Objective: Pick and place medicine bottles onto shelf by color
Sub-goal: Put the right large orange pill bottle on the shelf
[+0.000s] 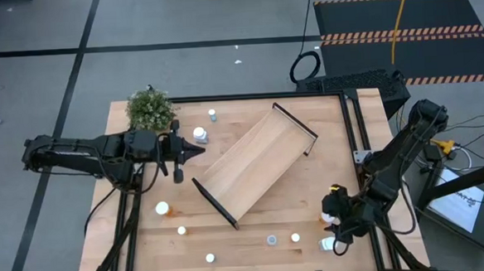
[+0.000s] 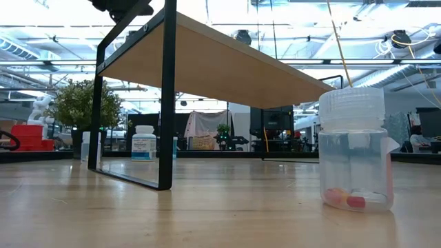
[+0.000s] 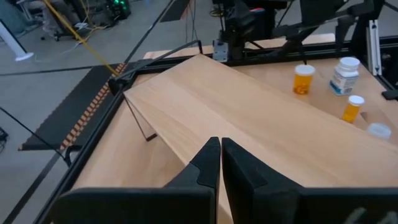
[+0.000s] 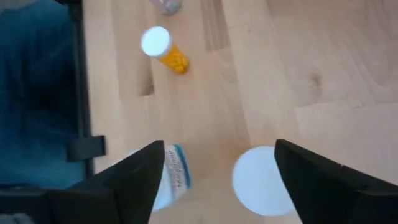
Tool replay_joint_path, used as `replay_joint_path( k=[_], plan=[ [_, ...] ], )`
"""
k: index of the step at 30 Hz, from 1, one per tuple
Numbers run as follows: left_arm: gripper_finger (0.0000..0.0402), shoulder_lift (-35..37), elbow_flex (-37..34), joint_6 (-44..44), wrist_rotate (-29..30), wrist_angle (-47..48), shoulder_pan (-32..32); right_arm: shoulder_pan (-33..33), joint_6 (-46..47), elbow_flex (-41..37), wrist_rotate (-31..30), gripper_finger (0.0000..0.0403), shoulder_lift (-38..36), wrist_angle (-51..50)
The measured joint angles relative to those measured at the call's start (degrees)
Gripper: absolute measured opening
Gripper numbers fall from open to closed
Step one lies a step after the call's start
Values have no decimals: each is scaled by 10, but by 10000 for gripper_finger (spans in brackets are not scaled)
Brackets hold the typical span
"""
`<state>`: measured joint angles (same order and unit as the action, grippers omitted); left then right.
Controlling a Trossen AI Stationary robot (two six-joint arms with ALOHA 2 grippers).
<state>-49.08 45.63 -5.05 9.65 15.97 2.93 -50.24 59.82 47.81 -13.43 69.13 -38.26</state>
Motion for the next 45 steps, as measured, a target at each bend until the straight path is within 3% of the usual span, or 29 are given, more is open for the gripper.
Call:
replay_joint_path(
  k=[9,23,38,45],
  plan=[
    [20,0,0,-2,0,0,-1,0,-35,0,2,321,18,-54],
    [19,0,0,-2,0,0,-1,28,-76,0,32,318,67,-57],
    [19,0,0,-3,0,0,-1,38,-68,-12,61,318,69,-62],
    [19,0,0,-3,0,0,-1,38,-64,-21,76,285,69,-56]
  ],
)
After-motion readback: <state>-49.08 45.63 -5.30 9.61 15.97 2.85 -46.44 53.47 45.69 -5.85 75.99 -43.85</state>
